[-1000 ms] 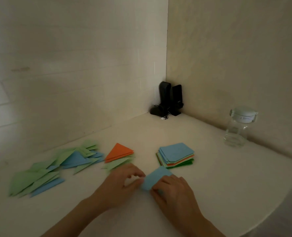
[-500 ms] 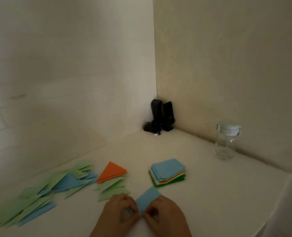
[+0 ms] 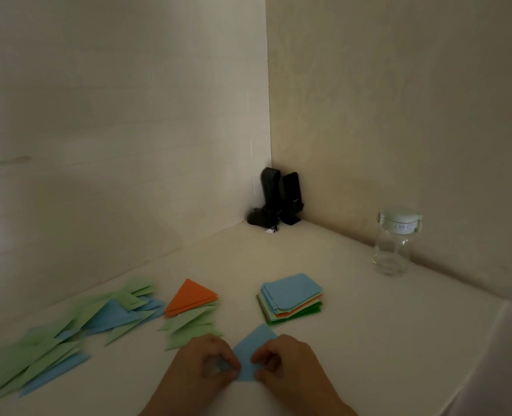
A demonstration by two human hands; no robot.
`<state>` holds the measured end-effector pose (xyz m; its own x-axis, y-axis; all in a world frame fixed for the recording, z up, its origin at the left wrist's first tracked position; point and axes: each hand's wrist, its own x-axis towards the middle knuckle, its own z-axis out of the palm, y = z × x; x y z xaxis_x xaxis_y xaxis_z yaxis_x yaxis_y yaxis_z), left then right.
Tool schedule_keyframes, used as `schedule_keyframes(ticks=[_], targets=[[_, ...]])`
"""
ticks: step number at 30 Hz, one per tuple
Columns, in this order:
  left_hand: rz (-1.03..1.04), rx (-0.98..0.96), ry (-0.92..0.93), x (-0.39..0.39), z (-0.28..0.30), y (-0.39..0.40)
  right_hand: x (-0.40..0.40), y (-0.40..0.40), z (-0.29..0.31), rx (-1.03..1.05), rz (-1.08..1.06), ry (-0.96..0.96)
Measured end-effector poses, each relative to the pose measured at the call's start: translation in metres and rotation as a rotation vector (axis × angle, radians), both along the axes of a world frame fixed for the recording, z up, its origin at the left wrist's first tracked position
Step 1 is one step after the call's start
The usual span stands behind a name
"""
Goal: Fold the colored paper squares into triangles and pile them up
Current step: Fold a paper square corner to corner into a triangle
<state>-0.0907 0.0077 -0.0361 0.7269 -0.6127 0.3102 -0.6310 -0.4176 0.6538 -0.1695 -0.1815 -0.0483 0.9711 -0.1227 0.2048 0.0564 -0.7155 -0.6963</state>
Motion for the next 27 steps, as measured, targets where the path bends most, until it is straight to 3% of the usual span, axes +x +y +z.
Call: schedule_keyframes(ticks=[9,17,21,27], targets=[[0.006,-0.01,-0.054,-0.009,-0.002,0.008,-0.006,0.02,0.009,-0.189,-0.07,0.0],[-0.101,0.032,-0.198,-0.015,-0.005,0.017,-0.005,0.03,0.019,-0.22,-0.081,0.085],[-0.16,0.031,-0.303,-0.013,-0.001,0.015,-0.001,0.02,0.02,-0.111,-0.014,0.156],[-0.173,0.117,-0.428,-0.011,-0.001,0.01,-0.008,0.002,0.025,-0.025,0.026,0.043]])
